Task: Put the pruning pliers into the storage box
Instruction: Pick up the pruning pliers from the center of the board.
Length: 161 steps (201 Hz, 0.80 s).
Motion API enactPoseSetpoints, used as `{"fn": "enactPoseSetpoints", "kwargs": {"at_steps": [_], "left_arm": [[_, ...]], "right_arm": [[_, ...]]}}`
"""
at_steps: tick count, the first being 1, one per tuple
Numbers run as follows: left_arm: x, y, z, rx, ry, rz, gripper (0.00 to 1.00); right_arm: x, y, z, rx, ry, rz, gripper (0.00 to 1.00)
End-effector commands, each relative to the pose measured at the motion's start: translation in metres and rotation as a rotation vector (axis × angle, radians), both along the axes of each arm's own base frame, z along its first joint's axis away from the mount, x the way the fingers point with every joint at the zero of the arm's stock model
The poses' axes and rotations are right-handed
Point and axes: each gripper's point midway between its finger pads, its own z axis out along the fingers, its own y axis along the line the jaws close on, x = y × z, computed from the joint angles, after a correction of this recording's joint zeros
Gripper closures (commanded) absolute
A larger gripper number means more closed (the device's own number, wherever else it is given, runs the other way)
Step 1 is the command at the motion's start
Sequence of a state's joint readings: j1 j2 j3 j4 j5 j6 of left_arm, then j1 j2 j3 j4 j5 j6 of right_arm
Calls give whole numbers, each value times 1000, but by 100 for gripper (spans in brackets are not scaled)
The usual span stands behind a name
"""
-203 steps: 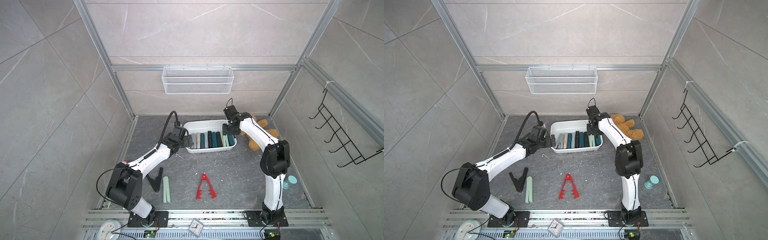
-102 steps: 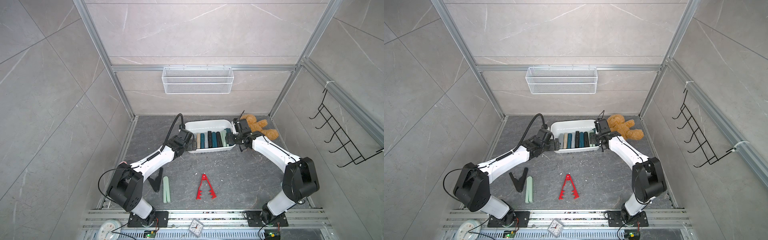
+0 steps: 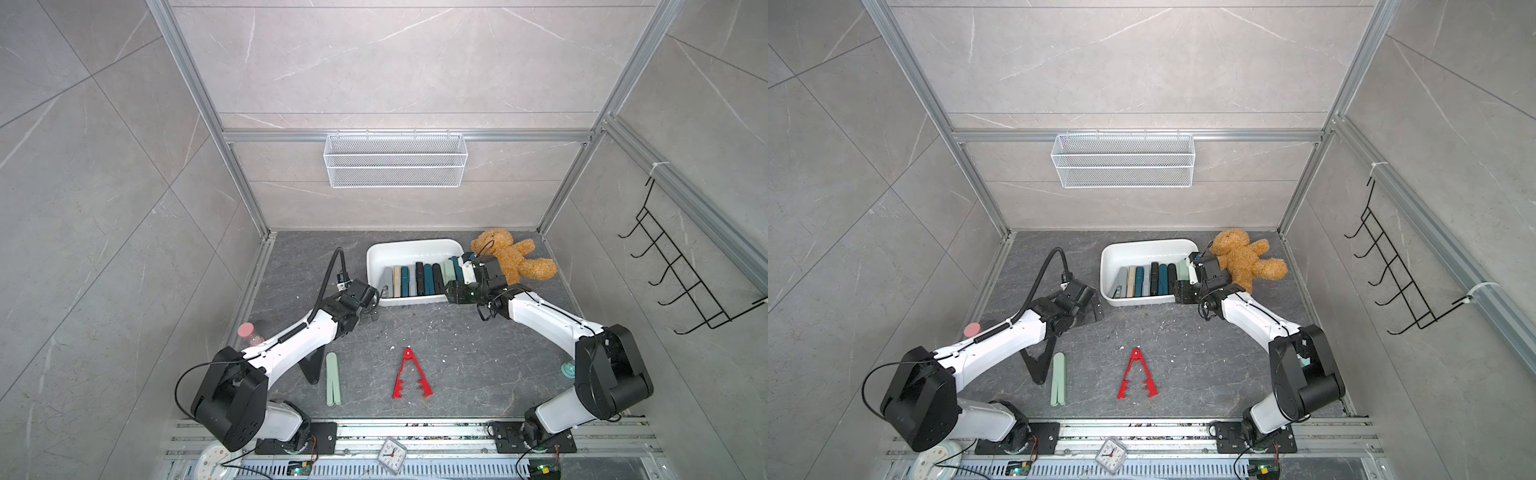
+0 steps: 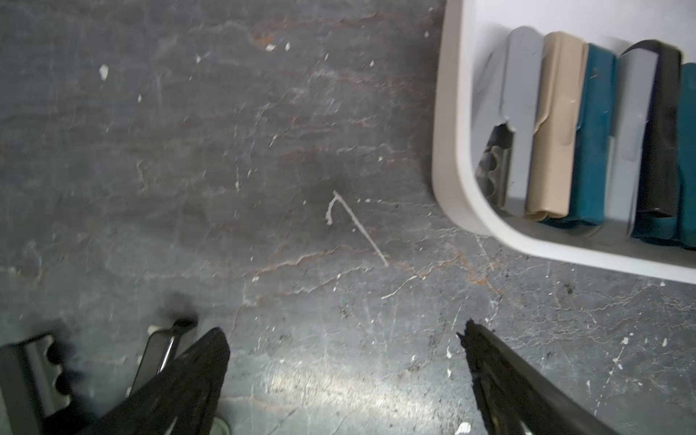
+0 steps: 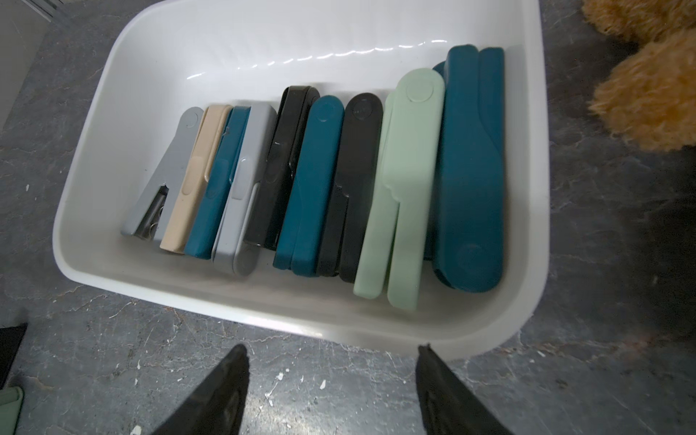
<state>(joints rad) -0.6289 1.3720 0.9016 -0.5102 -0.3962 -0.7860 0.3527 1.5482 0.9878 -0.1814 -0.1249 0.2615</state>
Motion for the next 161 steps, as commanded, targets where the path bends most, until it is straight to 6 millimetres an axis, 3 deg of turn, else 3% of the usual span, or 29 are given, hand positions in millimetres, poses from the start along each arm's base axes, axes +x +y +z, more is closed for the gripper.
{"fn": "enactPoseSetpoints", "kwargs": {"at_steps": [1, 69, 118, 161], "left_arm": [[-22, 16, 0, -22, 20, 106, 0], [-83, 48, -38, 8, 172, 227, 2], [-106, 54, -53, -36, 216, 245, 10], [-114, 48, -68, -93, 233, 232, 19]], "right_arm": [[1, -1, 12, 5, -48, 9, 29], [5, -3, 20, 0, -67, -1, 28], [8, -4, 23, -3, -64, -11, 27], [8, -6, 19, -17, -50, -21, 27]]}}
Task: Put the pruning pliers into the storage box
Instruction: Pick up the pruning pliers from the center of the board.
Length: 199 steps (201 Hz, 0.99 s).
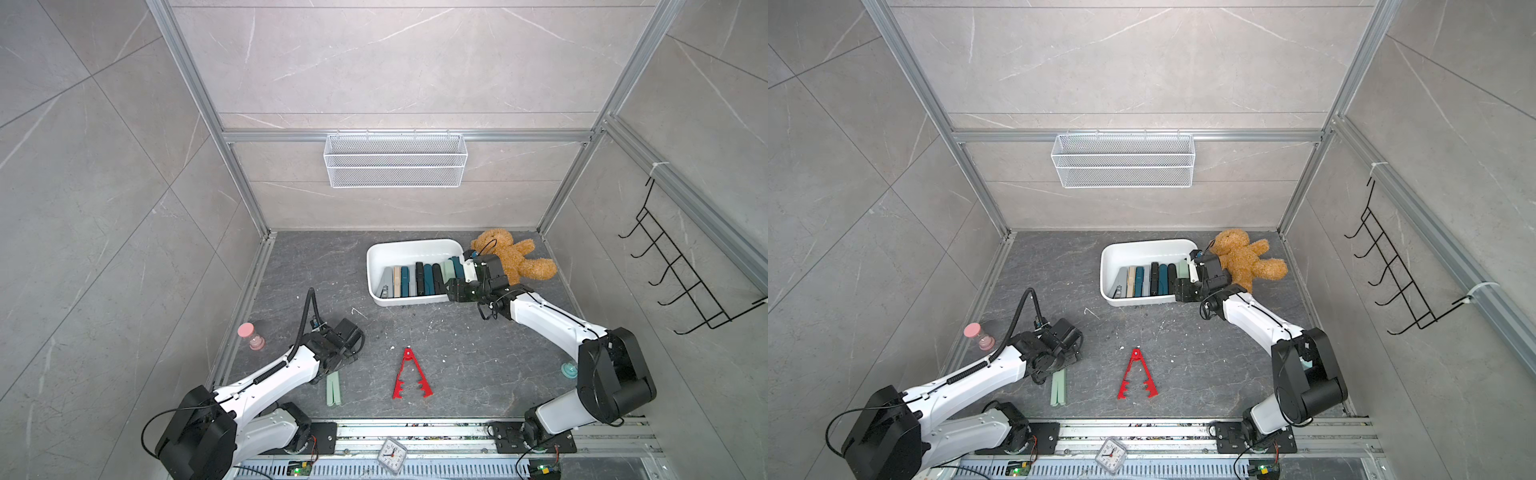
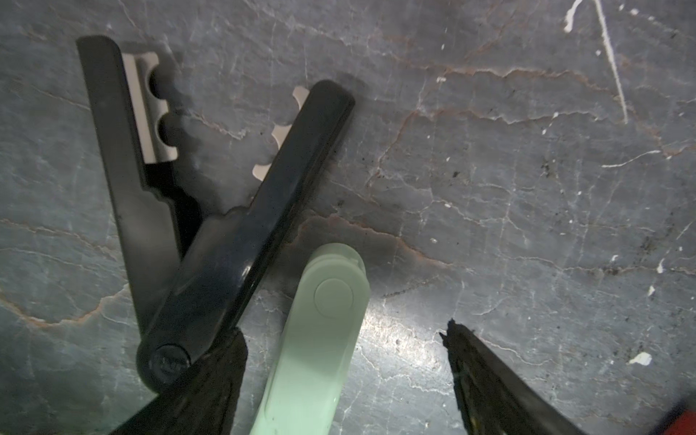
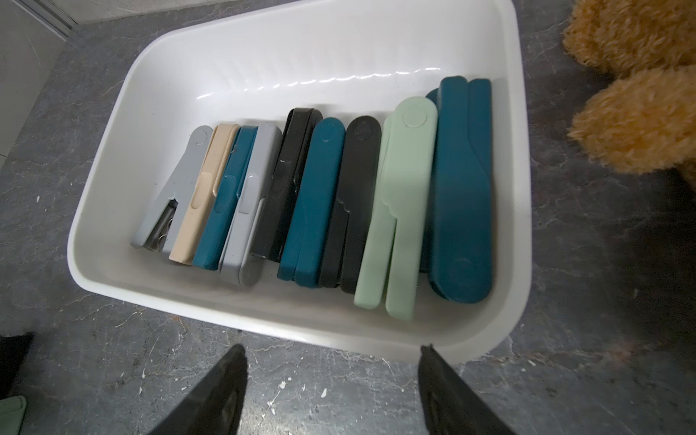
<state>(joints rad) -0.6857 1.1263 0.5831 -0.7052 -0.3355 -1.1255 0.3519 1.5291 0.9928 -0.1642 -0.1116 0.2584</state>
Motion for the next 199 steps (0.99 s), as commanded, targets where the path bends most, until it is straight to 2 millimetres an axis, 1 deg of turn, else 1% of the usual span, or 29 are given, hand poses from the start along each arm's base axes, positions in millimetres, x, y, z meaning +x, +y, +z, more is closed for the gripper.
{"fn": "enactPoseSetpoints", "kwargs": {"at_steps": [1, 32, 66, 81, 89, 110, 123, 165, 199], "left_arm": [[-3, -6, -5, -53, 4, 16, 19], [-6, -9, -14, -70, 15, 7, 25], [-8, -14, -28, -79, 48, -9, 28], [-5, -19, -31, -88, 53, -34, 32], [-3, -22, -31, -85, 53, -45, 36], [5, -29, -28, -84, 44, -80, 50], [10, -33, -27, -86, 37, -97, 57], [32, -52, -24, -83, 26, -145, 73], [63, -72, -17, -41, 14, -212, 81]], "right_arm": [[3, -4, 6, -20, -5, -14, 27], [4, -5, 4, -24, 1, -19, 27], [4, -6, 2, -23, 7, -26, 27], [4, -6, 2, -24, 9, -27, 27], [4, -7, 2, -25, 10, -29, 27], [3, -8, 1, -29, 12, -35, 27], [2, -8, 1, -29, 11, -37, 27], [0, -12, -3, -35, 22, -51, 27], [-2, -14, -9, -35, 39, -63, 27]]}}
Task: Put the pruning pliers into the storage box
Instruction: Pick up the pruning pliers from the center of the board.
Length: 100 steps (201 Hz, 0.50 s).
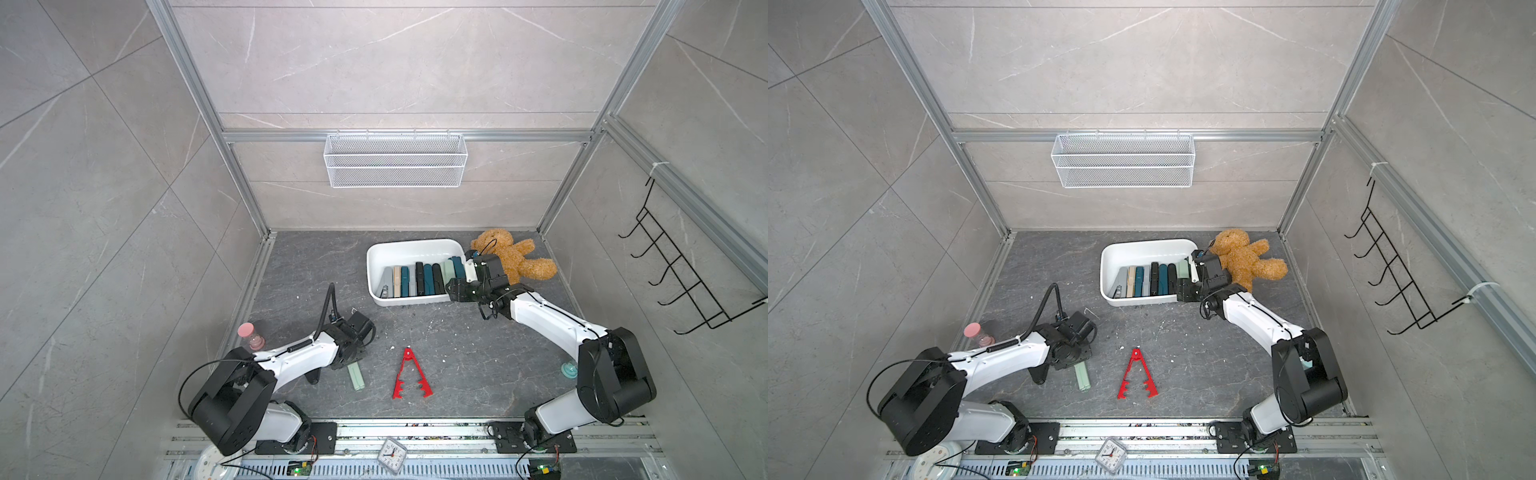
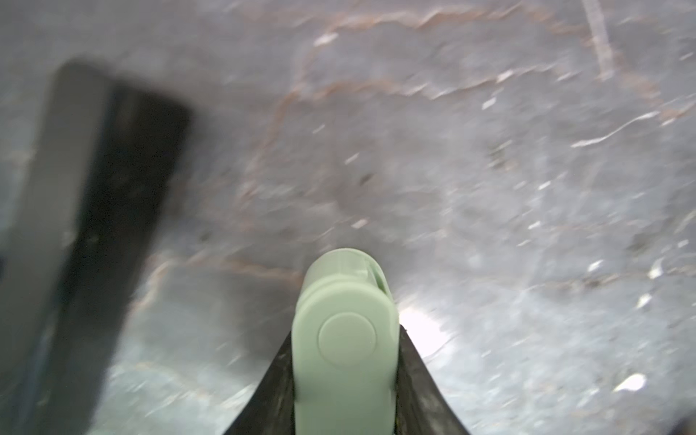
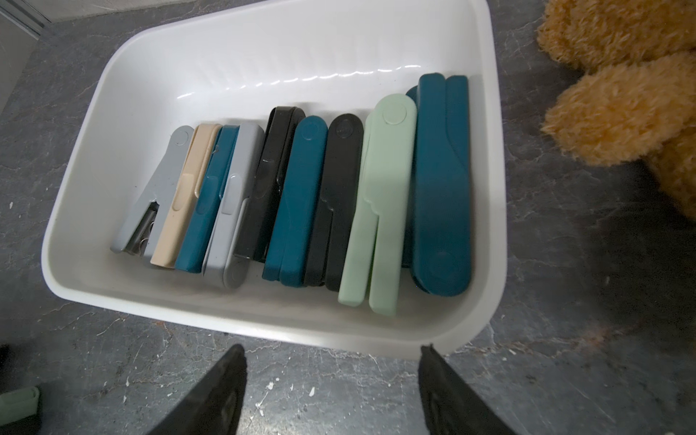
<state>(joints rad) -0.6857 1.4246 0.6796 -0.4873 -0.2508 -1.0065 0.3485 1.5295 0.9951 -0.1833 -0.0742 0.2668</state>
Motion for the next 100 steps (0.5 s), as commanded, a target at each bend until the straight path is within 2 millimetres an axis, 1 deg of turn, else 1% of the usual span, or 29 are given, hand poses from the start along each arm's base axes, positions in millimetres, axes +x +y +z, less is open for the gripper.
{"fn": "enactPoseSetpoints", "kwargs": {"at_steps": [1, 16, 34, 50, 76, 100], "left_arm": [[27, -24, 11, -8, -35, -83, 82], [39, -32, 12, 30, -15, -120, 87], [49, -43, 11, 40, -1, -160, 87], [55, -51, 10, 26, -8, -179, 78], [60, -56, 10, 17, -14, -191, 59], [63, -59, 8, 22, -10, -205, 49]], "right_arm": [[-3, -6, -6, -9, 29, -28, 27], [-4, -7, -8, -13, 37, -32, 27], [-6, -10, -10, -20, 41, -38, 27], [-8, -13, -10, -28, 43, -44, 27], [-9, -16, -11, -33, 43, -52, 27], [-9, -17, -12, -33, 45, -54, 27]]}}
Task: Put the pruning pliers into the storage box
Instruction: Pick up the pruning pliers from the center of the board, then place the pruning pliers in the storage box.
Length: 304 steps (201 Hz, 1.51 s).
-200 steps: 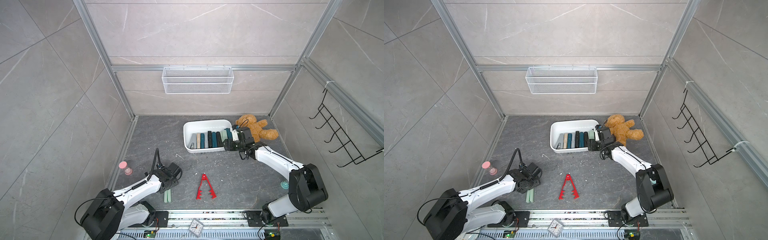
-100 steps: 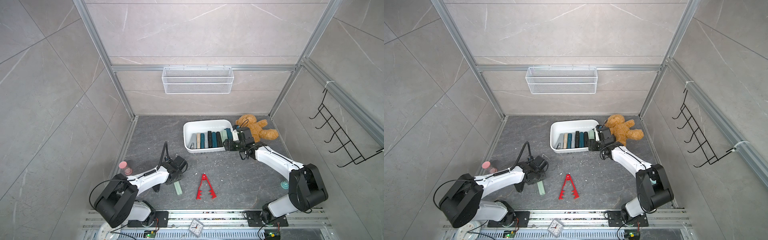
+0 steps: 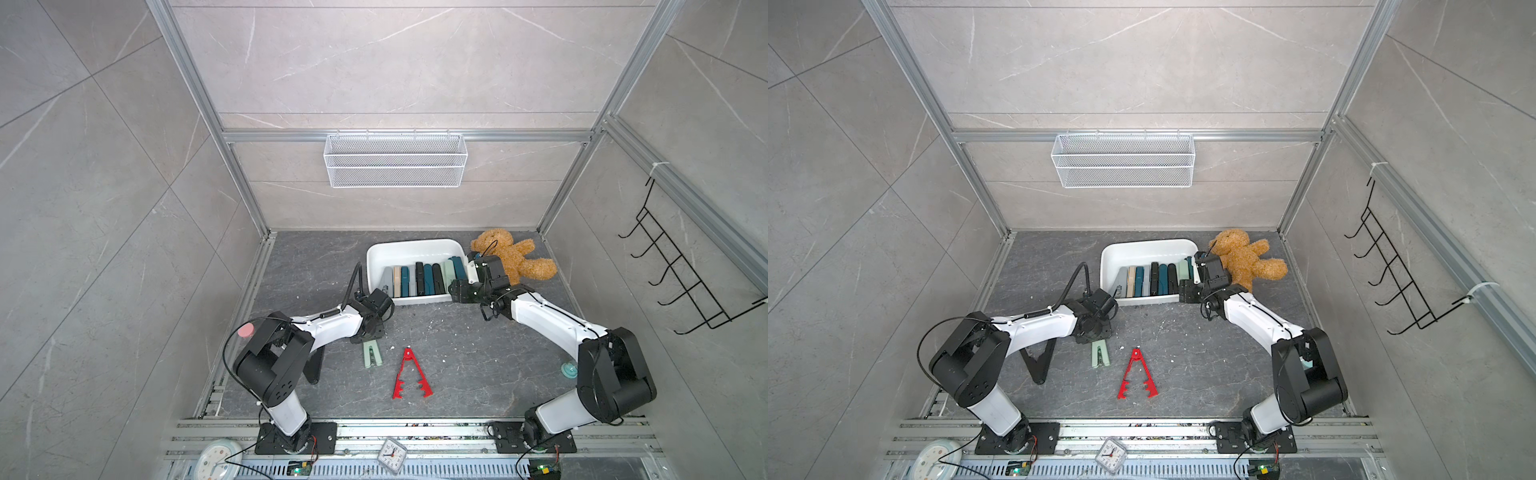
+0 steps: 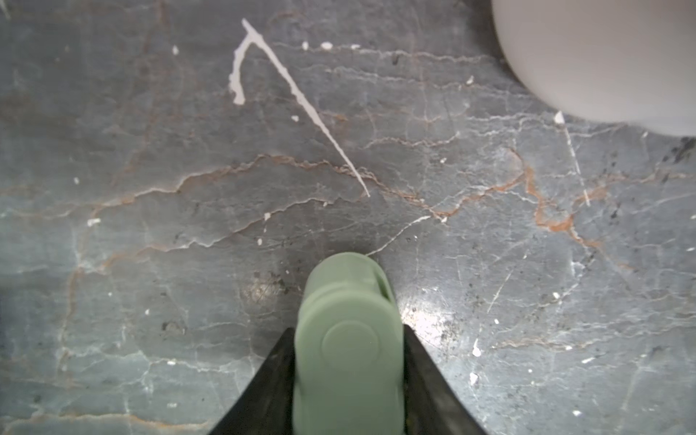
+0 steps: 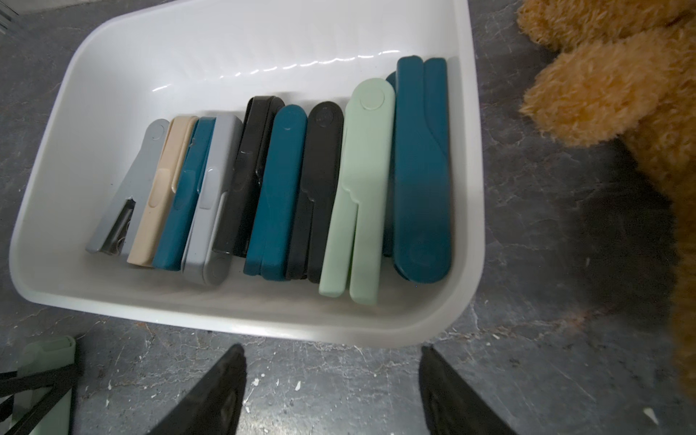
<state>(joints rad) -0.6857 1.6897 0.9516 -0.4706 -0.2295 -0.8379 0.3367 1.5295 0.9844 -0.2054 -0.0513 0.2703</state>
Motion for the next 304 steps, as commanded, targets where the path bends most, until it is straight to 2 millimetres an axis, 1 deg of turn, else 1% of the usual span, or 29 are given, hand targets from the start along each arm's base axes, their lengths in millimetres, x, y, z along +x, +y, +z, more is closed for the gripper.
{"fn": "enactPoseSetpoints", "kwargs": {"at_steps": [1, 13, 22, 30, 44, 55, 68, 78, 100, 130, 142, 162, 188, 199, 200, 201, 210, 223, 224, 226, 237, 240, 251, 265, 277, 279, 285, 304], "left_arm": [[6, -8, 5, -2, -4, -41, 49], [7, -10, 5, -1, 1, -49, 48], [7, -11, 5, -4, 4, -53, 49], [8, -12, 5, -8, 2, -54, 55], [9, -12, 7, -16, -8, -53, 71], [9, -13, 11, -26, -19, -54, 81], [10, -13, 17, -35, -37, -49, 89], [12, -14, 24, -46, -58, -49, 91], [20, -17, 49, -75, -123, -56, 94], [36, -26, 96, -118, -241, -92, 97], [44, -30, 115, -127, -294, -115, 97], [62, -43, 142, -140, -357, -163, 97], [92, -70, 163, -168, -396, -233, 98], [106, -85, 168, -203, -400, -262, 99], [106, -86, 165, -202, -393, -266, 99], [107, -87, 168, -209, -398, -267, 99], [118, -100, 172, -237, -403, -284, 100], [131, -120, 179, -286, -418, -317, 100], [133, -122, 176, -286, -413, -319, 100], [135, -125, 180, -298, -422, -324, 100], [146, -139, 183, -325, -427, -341, 100], [148, -142, 180, -328, -421, -344, 100], [158, -154, 181, -353, -424, -356, 100], [170, -166, 177, -371, -418, -358, 100], [180, -174, 170, -386, -407, -357, 100], [181, -175, 173, -389, -411, -357, 100], [186, -178, 170, -386, -408, -356, 100], [198, -187, 160, -378, -394, -354, 100]], "right_arm": [[-5, -7, -3, -8, 18, -24, 27], [-5, -6, -4, -8, 20, -24, 27], [-5, -7, -3, -7, 18, -27, 27], [-5, -8, -4, -8, 21, -28, 27], [-6, -9, -3, -8, 18, -29, 27], [-6, -10, -3, -11, 17, -32, 27], [-7, -12, -3, -12, 15, -36, 27], [-8, -12, -3, -11, 15, -37, 26], [-7, -15, -1, -9, 10, -45, 26], [-4, -19, 2, 21, 3, -66, 26], [-3, -18, 3, 47, -2, -63, 26], [-2, -17, 5, 84, -12, -70, 26], [1, -17, 7, 128, -16, -81, 26], [1, -18, 7, 142, -16, -86, 26], [1, -17, 7, 143, -17, -86, 26], [1, -17, 7, 144, -17, -86, 26], [1, -18, 8, 153, -19, -90, 26], [1, -20, 9, 159, -24, -96, 26], [0, -20, 9, 159, -24, -98, 26], [0, -21, 8, 158, -23, -99, 26], [-2, -24, 9, 161, -24, -103, 26], [-2, -24, 9, 161, -24, -105, 26], [-5, -29, 8, 162, -21, -110, 26], [-8, -33, 6, 168, -6, -113, 26], [-10, -38, 3, 174, 8, -124, 26], [-10, -39, 3, 174, 11, -126, 26], [-11, -41, 2, 174, 13, -131, 26], [-14, -47, 4, 182, 3, -143, 26]]}}
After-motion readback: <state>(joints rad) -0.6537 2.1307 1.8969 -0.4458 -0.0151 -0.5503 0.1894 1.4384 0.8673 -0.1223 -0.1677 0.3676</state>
